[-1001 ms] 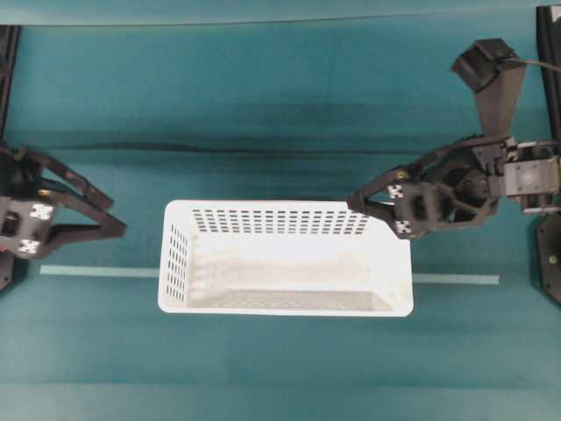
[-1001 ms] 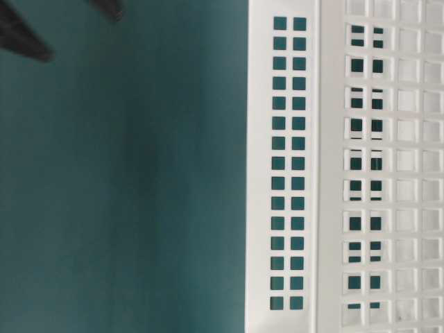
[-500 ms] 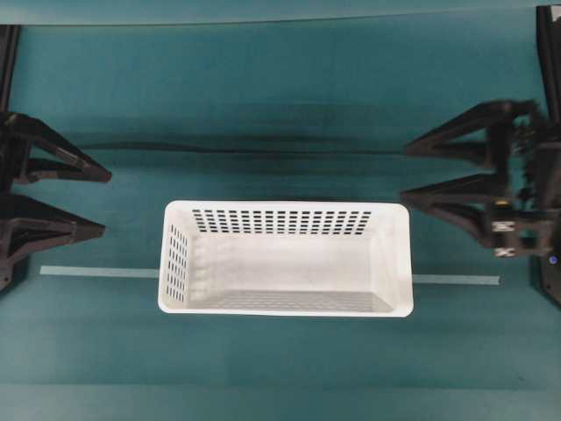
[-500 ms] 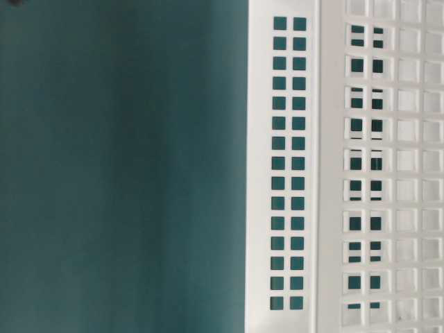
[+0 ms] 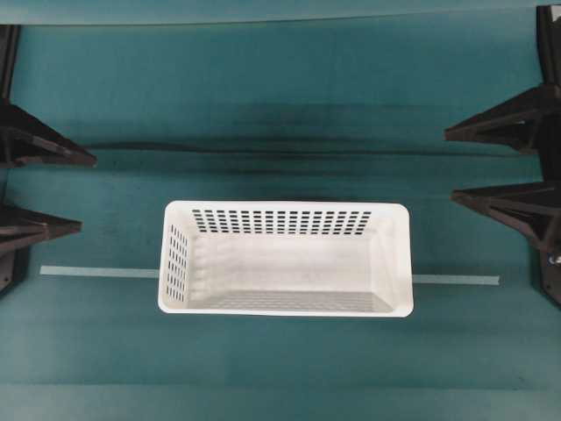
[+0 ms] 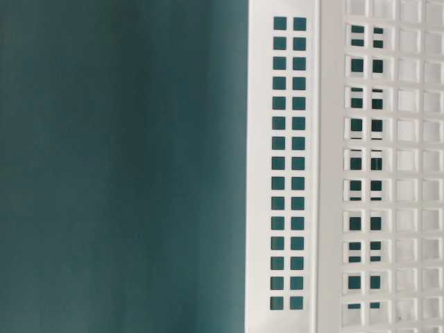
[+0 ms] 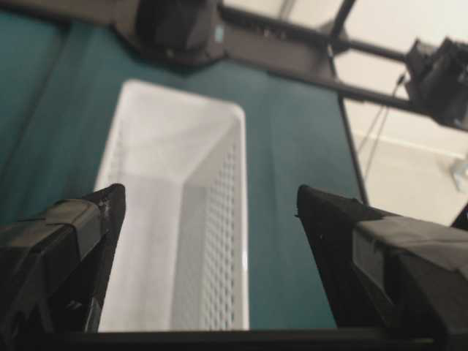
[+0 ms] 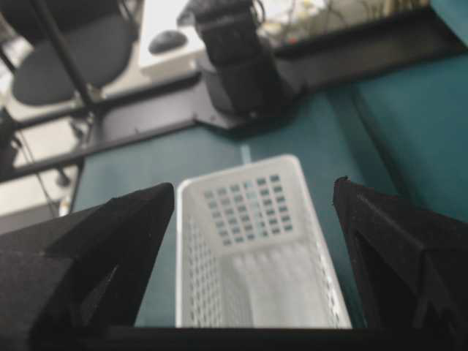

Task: Lift the white basket with both hands.

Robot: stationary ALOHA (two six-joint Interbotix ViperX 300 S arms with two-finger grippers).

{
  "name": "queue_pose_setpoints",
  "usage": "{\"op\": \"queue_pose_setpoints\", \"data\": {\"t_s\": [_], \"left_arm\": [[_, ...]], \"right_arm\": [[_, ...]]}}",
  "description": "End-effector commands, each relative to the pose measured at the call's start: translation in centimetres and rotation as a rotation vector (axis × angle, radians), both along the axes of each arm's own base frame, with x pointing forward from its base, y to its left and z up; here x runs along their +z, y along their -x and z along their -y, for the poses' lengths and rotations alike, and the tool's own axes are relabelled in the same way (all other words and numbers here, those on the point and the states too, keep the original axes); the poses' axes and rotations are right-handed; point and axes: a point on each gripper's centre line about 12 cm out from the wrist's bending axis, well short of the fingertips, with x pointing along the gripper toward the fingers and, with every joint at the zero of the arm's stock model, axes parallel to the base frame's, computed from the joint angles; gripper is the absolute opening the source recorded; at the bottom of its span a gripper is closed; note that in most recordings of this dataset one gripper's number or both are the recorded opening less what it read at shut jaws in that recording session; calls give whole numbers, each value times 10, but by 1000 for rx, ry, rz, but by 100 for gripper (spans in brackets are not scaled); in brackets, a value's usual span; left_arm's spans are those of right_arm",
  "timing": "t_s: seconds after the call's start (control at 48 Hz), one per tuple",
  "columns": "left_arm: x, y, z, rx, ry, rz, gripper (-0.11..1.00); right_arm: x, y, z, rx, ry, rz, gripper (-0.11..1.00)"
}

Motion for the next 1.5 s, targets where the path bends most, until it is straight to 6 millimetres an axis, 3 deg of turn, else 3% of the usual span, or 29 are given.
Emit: {"op": "queue_pose_setpoints", "data": {"t_s": [0.0, 0.188, 1.48], "left_arm": [[8, 3, -1, 4, -15, 48, 95], [10, 8, -1, 2, -23, 81, 95], [-1, 6, -1, 3, -15, 53, 95]], "right_arm": [[6, 4, -1, 8, 13, 43, 92], [5, 12, -1, 13, 21, 68, 92], [-3, 12, -1, 11, 21, 45, 92]]}}
